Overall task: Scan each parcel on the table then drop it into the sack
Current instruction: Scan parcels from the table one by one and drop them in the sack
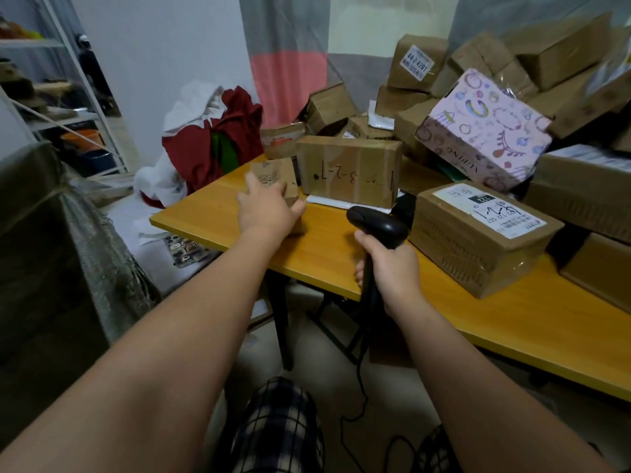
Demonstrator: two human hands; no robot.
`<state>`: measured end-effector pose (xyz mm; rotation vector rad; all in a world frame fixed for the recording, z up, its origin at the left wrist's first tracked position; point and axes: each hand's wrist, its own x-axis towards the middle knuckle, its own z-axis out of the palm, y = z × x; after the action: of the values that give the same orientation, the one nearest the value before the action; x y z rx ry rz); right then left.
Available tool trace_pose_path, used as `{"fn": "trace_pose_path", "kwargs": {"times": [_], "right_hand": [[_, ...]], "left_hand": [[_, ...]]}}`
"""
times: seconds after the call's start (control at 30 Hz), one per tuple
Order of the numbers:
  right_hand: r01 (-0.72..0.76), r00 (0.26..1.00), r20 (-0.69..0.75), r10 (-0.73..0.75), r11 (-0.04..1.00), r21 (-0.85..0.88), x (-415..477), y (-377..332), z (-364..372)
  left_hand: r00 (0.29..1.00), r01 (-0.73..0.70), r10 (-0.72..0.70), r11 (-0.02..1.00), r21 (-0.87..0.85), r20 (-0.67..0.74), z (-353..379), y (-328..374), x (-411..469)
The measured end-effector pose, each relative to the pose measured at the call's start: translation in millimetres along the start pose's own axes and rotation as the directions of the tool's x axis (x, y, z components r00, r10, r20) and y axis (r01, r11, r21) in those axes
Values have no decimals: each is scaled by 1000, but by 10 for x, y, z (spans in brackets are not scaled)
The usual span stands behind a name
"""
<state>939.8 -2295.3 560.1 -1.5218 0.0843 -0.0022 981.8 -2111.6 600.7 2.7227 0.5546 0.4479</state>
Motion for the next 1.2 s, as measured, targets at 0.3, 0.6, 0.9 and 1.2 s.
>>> {"fn": "trace_pose_path", "kwargs": {"times": [0.3, 0.6, 0.9, 1.2], "right_hand": [[79, 993, 81, -82, 996, 31, -112, 23, -76], [170, 980, 109, -165, 985, -37, -219, 38, -119], [158, 980, 133, -148, 985, -70, -220, 57, -148], [426, 894, 156, -420, 905, -4, -349, -404, -240]], "left_hand": [[999, -48, 33, 707, -705, -35, -222, -568, -753], [973, -230, 216, 841, -490, -85, -249, -363, -750], [967, -37, 171, 826, -562, 188, -107, -398, -799], [927, -371, 334, 754, -543, -170, -731, 100, -495]]}}
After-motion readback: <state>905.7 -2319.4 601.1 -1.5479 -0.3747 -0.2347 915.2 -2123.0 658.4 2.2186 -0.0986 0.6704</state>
